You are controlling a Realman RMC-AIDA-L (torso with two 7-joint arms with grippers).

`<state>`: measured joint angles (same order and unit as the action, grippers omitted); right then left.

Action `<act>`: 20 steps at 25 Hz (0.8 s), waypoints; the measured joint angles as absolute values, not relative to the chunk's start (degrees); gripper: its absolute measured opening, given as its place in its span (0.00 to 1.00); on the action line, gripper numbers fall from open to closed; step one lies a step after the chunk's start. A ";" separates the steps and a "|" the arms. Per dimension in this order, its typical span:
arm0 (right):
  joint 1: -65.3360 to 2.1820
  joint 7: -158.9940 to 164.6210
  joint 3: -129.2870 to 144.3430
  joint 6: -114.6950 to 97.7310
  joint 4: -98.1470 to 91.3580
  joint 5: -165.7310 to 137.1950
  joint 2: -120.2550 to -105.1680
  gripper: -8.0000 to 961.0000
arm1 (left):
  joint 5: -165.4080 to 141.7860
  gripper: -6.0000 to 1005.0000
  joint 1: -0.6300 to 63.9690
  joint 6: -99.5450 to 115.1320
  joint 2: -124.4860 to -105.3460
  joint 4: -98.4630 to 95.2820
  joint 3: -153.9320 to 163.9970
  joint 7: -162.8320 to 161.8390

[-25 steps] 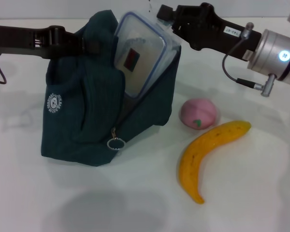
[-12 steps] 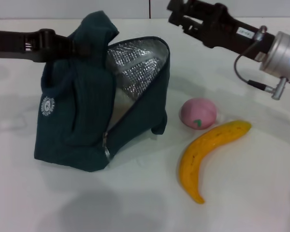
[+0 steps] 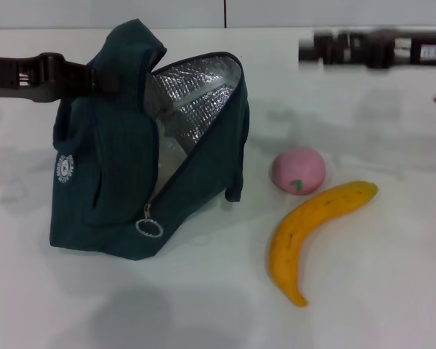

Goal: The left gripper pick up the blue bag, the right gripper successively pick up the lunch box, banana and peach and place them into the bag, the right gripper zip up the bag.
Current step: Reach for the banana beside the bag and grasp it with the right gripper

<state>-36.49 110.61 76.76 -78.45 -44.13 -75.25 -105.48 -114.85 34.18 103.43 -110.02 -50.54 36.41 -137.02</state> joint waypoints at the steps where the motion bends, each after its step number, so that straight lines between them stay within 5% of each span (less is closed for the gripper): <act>1: -37.35 113.02 76.78 -78.68 -47.44 -81.10 -104.61 0.82 | -114.85 0.04 34.18 103.47 -110.00 -50.54 36.47 -136.78; 5: -43.17 118.73 75.83 -85.17 -54.64 -101.44 -103.09 0.90 | -114.85 0.04 34.15 103.49 -110.00 -50.54 36.53 -136.25; 8: -47.88 118.66 75.09 -91.92 -57.65 -114.19 -103.74 0.90 | -114.88 0.04 34.19 103.52 -110.01 -50.38 36.69 -136.11; 14: -53.51 111.54 75.06 -100.32 -64.74 -131.79 -109.09 0.90 | -115.28 0.04 34.18 103.51 -110.10 -50.21 36.74 -135.56; 15: -53.94 108.53 75.29 -101.00 -66.57 -134.83 -111.18 0.90 | -115.29 0.04 34.06 103.51 -110.17 -50.21 36.74 -135.52; 20: -54.36 103.21 76.49 -101.15 -67.60 -138.30 -114.57 0.90 | -115.01 0.04 33.71 103.52 -110.42 -50.57 36.48 -134.52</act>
